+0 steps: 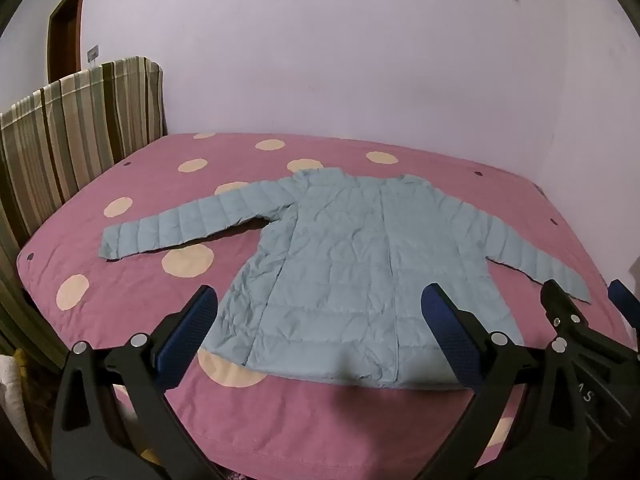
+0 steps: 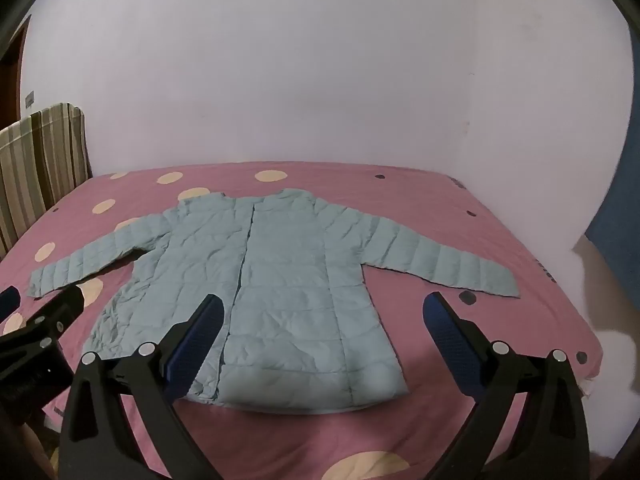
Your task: Fold large clothes
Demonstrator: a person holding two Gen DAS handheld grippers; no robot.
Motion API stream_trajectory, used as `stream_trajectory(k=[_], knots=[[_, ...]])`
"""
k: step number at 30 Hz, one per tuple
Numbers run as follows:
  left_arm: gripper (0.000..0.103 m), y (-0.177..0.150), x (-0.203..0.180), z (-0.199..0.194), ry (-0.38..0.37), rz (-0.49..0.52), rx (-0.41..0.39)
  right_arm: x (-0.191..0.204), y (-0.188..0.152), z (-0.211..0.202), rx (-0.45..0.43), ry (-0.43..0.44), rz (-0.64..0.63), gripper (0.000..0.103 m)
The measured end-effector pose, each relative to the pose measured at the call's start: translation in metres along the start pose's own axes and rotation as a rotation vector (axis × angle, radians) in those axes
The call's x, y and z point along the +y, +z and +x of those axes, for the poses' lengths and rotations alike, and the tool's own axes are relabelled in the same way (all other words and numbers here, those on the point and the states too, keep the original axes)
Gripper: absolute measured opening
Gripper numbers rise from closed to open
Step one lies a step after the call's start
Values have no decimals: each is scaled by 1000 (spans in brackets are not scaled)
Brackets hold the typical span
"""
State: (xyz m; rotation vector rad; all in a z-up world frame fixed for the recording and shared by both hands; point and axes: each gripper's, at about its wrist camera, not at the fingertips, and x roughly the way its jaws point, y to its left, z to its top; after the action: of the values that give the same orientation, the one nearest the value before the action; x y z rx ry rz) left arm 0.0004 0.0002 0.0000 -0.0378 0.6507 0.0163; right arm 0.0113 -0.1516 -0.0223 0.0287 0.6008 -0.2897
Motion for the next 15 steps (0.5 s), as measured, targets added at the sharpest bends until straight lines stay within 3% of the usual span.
stream_trajectory(k=[15], knots=[[101,-7,-1,4,-2,5,-12,4,3,-10,-8,2,-3,99]])
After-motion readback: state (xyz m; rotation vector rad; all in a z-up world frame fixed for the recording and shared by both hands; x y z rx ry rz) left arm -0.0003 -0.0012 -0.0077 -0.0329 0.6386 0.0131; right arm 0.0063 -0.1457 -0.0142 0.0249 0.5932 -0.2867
